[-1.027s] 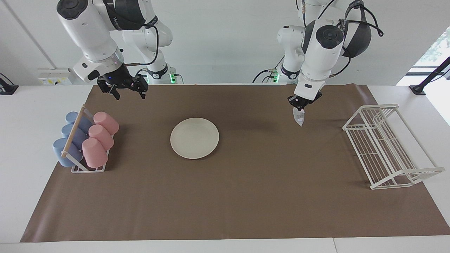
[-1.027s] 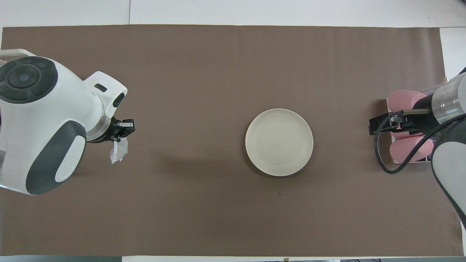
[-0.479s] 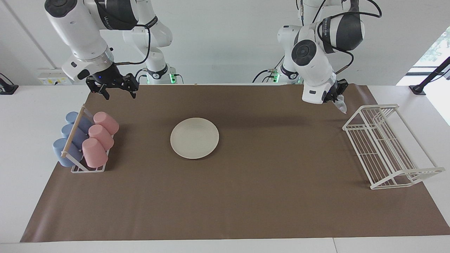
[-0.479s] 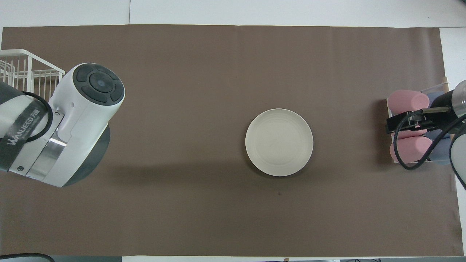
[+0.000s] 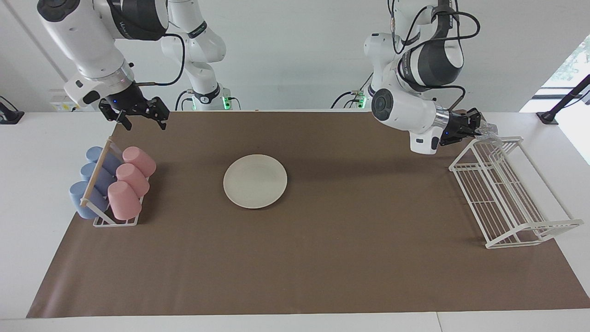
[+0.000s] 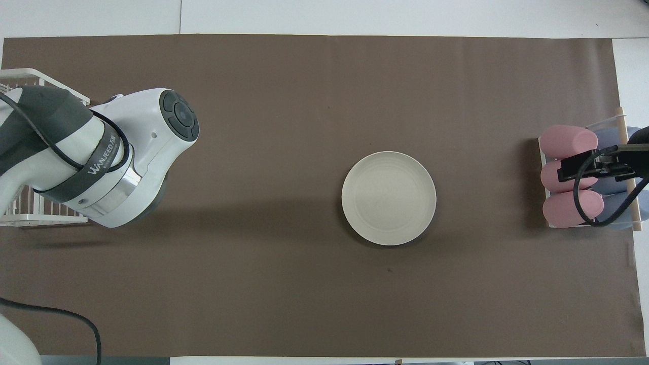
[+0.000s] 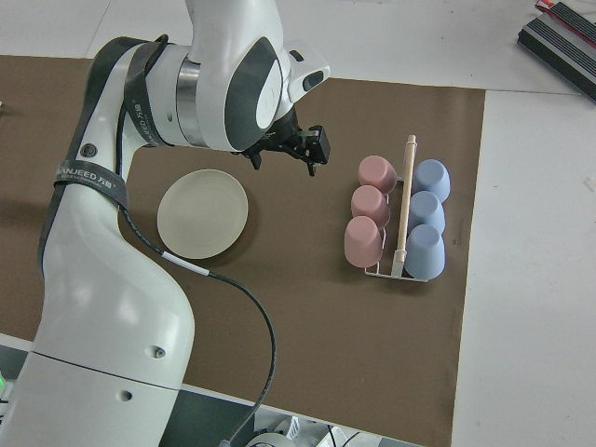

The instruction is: Wipe plate with sponge

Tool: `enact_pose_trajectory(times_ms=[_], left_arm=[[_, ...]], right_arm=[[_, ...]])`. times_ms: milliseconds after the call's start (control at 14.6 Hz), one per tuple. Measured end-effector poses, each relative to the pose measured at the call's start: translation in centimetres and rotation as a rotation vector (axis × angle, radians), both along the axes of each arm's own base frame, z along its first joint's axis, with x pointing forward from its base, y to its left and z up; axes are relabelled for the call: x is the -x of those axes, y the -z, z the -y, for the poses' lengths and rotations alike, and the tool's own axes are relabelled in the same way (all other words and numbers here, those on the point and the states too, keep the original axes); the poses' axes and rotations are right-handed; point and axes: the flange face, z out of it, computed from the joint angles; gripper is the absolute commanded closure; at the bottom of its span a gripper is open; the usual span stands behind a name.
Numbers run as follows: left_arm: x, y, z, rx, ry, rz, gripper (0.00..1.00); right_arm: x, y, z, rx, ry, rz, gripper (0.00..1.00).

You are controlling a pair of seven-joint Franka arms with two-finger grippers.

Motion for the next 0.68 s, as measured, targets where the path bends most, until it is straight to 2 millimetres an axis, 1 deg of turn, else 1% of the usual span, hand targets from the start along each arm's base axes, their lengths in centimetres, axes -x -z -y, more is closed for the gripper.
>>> enact_pose_trajectory(times_ms=[205,274,411,548,685], left_arm=[[-2.7,4.0,-2.9,-0.063,0.016,-0.032,1.0],[-3.6,5.4,-3.5,-0.074,0.027,-0.038,1.0],[-5.6,7.3,-4.8,-0.061,0.045,-0.035,1.0],[-7.3,8.6,-5.8,-0.033,0.056,-0.019,1.0],[-8.1,8.8,-6.6,-0.016,0.046,0.028,1.0]], right_arm=[[-0.4,-0.5,0.7,-0.002,-0.016,0.013,0.0],[-0.4,-0.5,0.8,-0.002,-0.018,0.013,0.0],[-0.5,-0.4,0.7,-0.002,-0.018,0.01,0.0],[-0.6,-0.3,0.7,-0.003,-0.019,0.008,0.0],[-0.6,-0.3,0.7,-0.002,-0.012,0.013,0.0]])
